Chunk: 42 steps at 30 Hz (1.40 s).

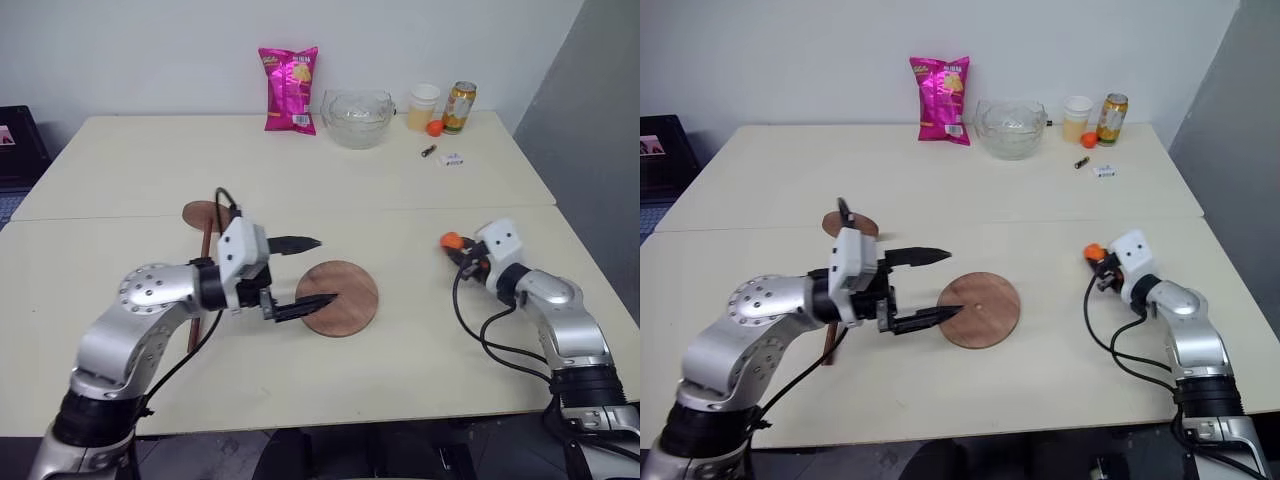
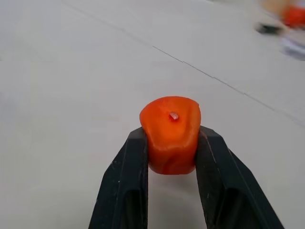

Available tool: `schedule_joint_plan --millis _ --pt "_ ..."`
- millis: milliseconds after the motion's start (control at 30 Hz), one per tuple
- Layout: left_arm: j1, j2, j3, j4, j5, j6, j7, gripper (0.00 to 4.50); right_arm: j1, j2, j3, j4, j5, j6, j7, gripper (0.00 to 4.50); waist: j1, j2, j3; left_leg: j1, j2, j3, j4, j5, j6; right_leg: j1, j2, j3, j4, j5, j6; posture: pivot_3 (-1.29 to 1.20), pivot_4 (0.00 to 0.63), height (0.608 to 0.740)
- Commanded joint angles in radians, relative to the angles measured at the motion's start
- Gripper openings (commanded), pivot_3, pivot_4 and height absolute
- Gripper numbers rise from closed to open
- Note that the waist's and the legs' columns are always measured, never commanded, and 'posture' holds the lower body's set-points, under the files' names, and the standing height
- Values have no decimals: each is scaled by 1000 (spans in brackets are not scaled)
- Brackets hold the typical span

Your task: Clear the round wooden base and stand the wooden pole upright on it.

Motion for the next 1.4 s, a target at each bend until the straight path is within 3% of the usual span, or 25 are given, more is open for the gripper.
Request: schedule_joint_plan --millis 33,133,200,433,500,600,800,967,1100,1400 --pt "-28 -21 -36 8 25 -21 5 4500 -11 10 -56 37 0 -11 -86 968 -5 0 0 0 0 0 0 0 0 0 0 1 0 0 0 0 150 740" --pt "-49 -65 -83 18 36 -19 16 4500 -7 14 -91 74 7 20 -143 968 -6 0 0 0 0 1 0 0 0 0 0 1 0 0 0 0 150 740" --pt "-53 -80 -87 23 44 -22 23 4500 -7 20 -99 73 22 35 -150 1671 -5 0 0 -1 0 1 0 0 0 0 0 1 0 0 0 0 150 740" --pt "-48 -72 -72 48 109 -33 75 4500 -7 15 -118 36 46 48 -158 3188 -7 0 0 0 0 1 0 0 0 0 0 1 0 0 0 0 150 740" --pt "-53 -72 -47 53 121 -9 123 4500 5 7 -129 6 48 50 -167 3827 -7 0 0 0 0 1 0 0 0 0 0 1 0 0 0 0 150 740" --pt "-43 -59 7 38 122 24 180 4500 22 -8 -145 -47 49 55 -175 4447 -7 0 0 0 0 1 0 0 0 0 0 1 0 0 0 0 150 740" --pt "1 30 161 -28 128 184 311 4500 65 -77 -129 -213 101 -6 -26 4492 -12 1 0 0 0 1 0 0 0 0 0 1 0 0 1 0 150 740" --pt "63 152 327 -55 154 393 402 4500 43 -136 -5 -396 243 -42 298 4492 -24 1 1 0 0 0 0 0 0 0 0 0 0 -1 1 0 150 740" --pt "96 206 398 -34 156 494 435 4500 4 -168 87 -426 289 -8 444 4492 -20 0 1 1 1 -2 -1 0 0 0 1 -1 0 -1 1 0 150 740" --pt "86 363 380 119 129 717 376 4500 -80 -145 239 -408 327 43 619 4492 -4 -5 3 0 0 -2 -1 0 0 0 -1 -2 -1 -1 1 0 150 740"
